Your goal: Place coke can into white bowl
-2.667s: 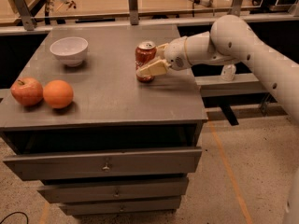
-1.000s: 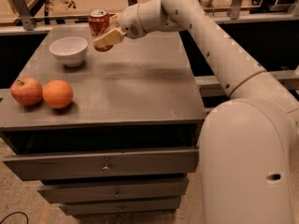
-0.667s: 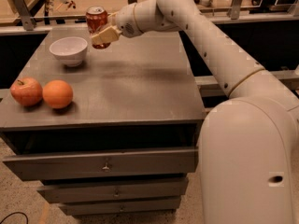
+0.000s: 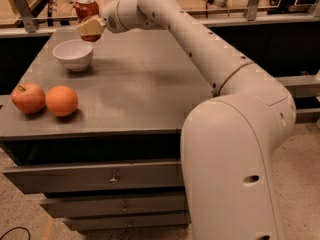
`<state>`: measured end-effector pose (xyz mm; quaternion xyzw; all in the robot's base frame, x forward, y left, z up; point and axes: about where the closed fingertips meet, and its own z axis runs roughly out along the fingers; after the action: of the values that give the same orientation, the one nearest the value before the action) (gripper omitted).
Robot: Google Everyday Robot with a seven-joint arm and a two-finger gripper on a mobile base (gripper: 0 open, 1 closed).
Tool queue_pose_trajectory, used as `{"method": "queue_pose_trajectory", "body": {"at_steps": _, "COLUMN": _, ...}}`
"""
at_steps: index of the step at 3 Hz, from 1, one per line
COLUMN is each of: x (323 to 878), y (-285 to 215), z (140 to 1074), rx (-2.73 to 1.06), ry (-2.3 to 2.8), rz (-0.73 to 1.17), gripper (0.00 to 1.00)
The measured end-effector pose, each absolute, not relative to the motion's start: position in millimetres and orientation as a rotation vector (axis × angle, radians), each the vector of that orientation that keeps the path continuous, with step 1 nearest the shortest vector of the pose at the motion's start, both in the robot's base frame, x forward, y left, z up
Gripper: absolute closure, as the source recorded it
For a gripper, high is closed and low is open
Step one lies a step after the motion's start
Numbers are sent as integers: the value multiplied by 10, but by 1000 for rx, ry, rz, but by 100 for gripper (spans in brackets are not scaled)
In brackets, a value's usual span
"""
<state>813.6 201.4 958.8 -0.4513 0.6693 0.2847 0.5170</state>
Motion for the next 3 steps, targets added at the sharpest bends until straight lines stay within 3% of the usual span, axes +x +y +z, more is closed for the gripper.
{"method": "queue_pose_trajectory", "body": {"at_steps": 2, "x": 8149, "y": 2619, "z": 9380, "rx": -1081, "ry": 1629, "rz": 829, "gripper": 100}}
{"method": "queue_pose_trajectory", "body": {"at_steps": 3, "x": 8149, "y": 2717, "z": 9219, "rx": -1094, "ry": 1662, "rz": 845, "gripper": 82}}
